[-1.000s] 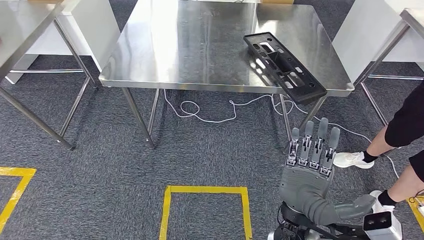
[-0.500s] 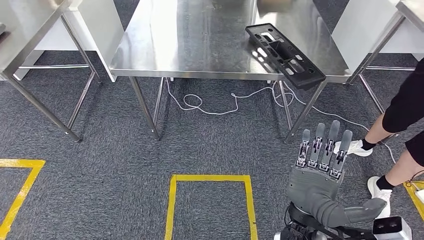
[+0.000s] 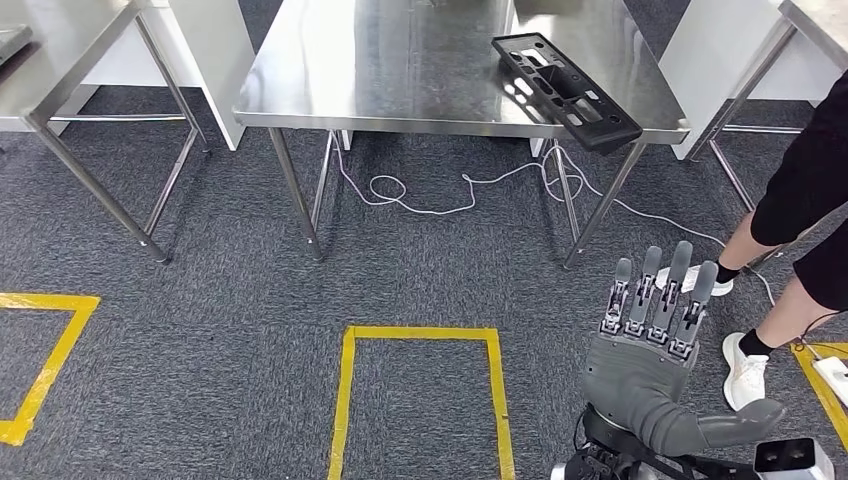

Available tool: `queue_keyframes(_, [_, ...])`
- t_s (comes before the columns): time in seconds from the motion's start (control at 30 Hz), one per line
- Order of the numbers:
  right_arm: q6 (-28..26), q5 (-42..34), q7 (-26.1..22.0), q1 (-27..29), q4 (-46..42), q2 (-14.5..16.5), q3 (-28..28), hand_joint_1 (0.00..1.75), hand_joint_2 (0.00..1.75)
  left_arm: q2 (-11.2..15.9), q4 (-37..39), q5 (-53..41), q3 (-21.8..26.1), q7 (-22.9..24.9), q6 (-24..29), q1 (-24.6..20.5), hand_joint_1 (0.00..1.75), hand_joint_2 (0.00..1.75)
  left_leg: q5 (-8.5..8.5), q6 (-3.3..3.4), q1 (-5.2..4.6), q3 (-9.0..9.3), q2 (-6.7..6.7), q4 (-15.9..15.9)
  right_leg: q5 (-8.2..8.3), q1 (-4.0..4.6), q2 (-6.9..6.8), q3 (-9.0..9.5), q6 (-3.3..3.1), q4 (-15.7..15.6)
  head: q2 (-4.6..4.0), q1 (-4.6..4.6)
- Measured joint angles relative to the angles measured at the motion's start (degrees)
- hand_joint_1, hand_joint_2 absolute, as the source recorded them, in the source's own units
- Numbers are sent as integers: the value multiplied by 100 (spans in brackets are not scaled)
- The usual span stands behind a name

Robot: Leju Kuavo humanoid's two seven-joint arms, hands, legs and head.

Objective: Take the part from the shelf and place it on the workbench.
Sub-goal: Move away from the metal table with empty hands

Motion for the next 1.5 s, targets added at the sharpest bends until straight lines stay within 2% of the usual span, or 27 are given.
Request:
queue_keyframes(0.07, [2,11,6,26,-9,14,-16,0,0,0,0,-7,0,-4,-6,1,0,0,42,128,-54,-109,9,-72,79,-12,0,-90,110,26,0,3])
queue_keyframes(0.1, [3,23,10,49,-9,18,-27,0,0,0,0,-16,-1,-4,-15,5,0,0,103,220,-73,-177,23,-91,-1,-20,12,-158,122,93,0,3])
queue_keyframes(0.17, [5,55,16,94,-15,20,-51,0,0,8,-1,-34,-5,-5,-54,10,0,0,259,404,-96,-341,63,-115,-476,-34,39,-322,42,518,0,29])
queue_keyframes(0.23, [7,85,19,120,-22,21,-70,0,0,28,-2,-47,-10,-5,-97,13,0,0,419,480,-132,-530,86,-112,-985,-29,52,-427,-37,1202,0,62])
queue_keyframes(0.27, [7,94,21,131,-24,21,-79,0,0,38,-2,-49,-14,-6,-109,15,0,0,503,484,-147,-636,99,-110,-1067,-25,57,-411,-20,1483,0,66])
queue_keyframes(0.33, [7,110,26,155,-24,21,-93,0,0,47,-1,-51,-34,-6,-125,16,0,0,682,478,-165,-852,119,-103,-870,-11,66,-180,95,1618,0,68])
queue_keyframes(0.4, [13,125,34,168,-26,22,-99,0,0,45,0,-51,-63,-6,-129,16,0,0,863,444,-174,-1046,122,-96,-700,18,71,434,142,1037,0,68])
queue_keyframes(0.47, [21,147,54,163,-37,26,-101,0,0,37,0,-48,-83,-12,-128,17,0,0,1021,388,-186,-1158,124,-95,-876,71,71,1150,55,45,0,65])
queue_keyframes(0.5, [24,157,65,165,-42,29,-101,0,0,34,0,-45,-88,-15,-126,17,0,0,1101,359,-191,-1184,127,-108,-973,94,73,1344,6,-284,0,65])
queue_keyframes(0.53, [25,165,74,174,-41,32,-103,0,0,32,0,-41,-89,-18,-123,20,0,0,1184,329,-195,-1202,131,-125,-1002,113,75,1395,-29,-450,1,62])
queue_keyframes(0.57, [26,169,82,185,-32,34,-104,0,0,36,0,-37,-89,-20,-120,27,0,0,1231,300,-183,-1227,127,-135,-971,73,71,1348,-68,-450,1,55])
queue_keyframes(0.6, [26,172,90,198,-20,38,-106,0,0,41,0,-35,-88,-19,-116,34,0,0,1159,272,-172,-1257,118,-93,-903,42,60,1283,-108,-427,1,43])
queue_keyframes(0.67, [25,177,99,207,5,51,-108,0,0,47,0,-32,-87,-19,-113,49,0,0,641,215,-137,-1355,94,275,-761,-17,25,1152,-231,-408,0,3])
queue_keyframes(0.73, [25,183,106,209,24,62,-108,0,0,47,0,-31,-87,-19,-112,54,0,0,22,154,-113,-1453,81,1009,-616,20,-8,986,-300,-385,0,-18])
queue_keyframes(0.77, [24,189,115,210,33,64,-108,0,0,47,0,-29,-87,-19,-111,54,0,0,-80,126,-98,-1466,78,1364,-544,32,-22,884,-297,-365,0,-20])
queue_keyframes(0.83, [1,232,170,207,58,64,-108,0,0,48,0,-20,-87,-14,-101,53,0,0,136,76,-47,-1319,79,1674,-414,37,-40,661,-265,-279,0,-20])
queue_keyframes(0.9, [-92,349,281,194,112,65,-103,0,0,45,1,-3,-87,-2,-79,44,0,0,361,31,19,-832,78,1255,-326,28,-39,422,-205,-128,0,-25])
queue_keyframes(0.97, [-335,639,457,135,291,67,-80,0,0,39,1,9,-86,10,-56,26,0,0,174,27,28,-272,51,486,-257,39,-35,213,-126,38,0,-24])
queue_keyframes(1.0, [-518,873,564,79,475,66,-54,0,0,36,1,10,-85,14,-43,15,0,0,41,44,12,-121,38,214,-217,49,-35,139,-84,89,0,-27])
queue_keyframes(1.1, [-1160,1667,760,-171,1505,48,50,0,0,30,0,13,-84,11,8,1,0,0,26,219,-25,-202,49,23,-135,55,-24,-12,24,147,0,-23])
queue_keyframes(1.17, [-1702,2122,669,-462,2783,7,87,0,0,26,0,19,-83,6,38,-2,0,0,151,357,-30,-346,77,-1,-411,45,-3,-156,4,409,0,1])
queue_keyframes(1.23, [-2318,2474,513,-834,4486,-85,91,0,0,26,0,23,-83,3,68,-8,0,0,283,417,-52,-499,83,-1,-865,29,12,-332,-55,1014,0,25])
queue_keyframes(1.27, [-2574,2585,481,-981,5286,-143,85,0,0,26,0,22,-84,0,84,-6,0,0,349,423,-63,-580,76,1,-980,23,16,-391,-51,1339,0,26])
queue_keyframes(1.33, [-3007,2742,677,-1144,6705,-282,64,0,0,21,1,-3,-87,-17,110,13,0,0,478,418,-76,-726,59,10,-863,15,27,-356,45,1673,0,32])
queue_keyframes(1.37, [-3200,2828,884,-1175,7225,-345,57,0,0,14,1,-22,-92,-32,118,28,0,0,534,405,-78,-788,53,15,-713,15,32,-205,99,1563,0,34])
queue_keyframes(1.43, [-3587,3049,1318,-1200,8052,-458,70,0,0,-5,4,-70,-102,-73,127,53,0,0,626,358,-88,-873,51,23,-583,28,37,364,117,842,0,39])
queue_keyframes(1.5, [-3812,3226,1637,-1224,8613,-537,112,0,0,-18,6,-105,-109,-107,134,59,0,0,696,289,-112,-907,67,30,-729,71,48,821,27,114,0,42])
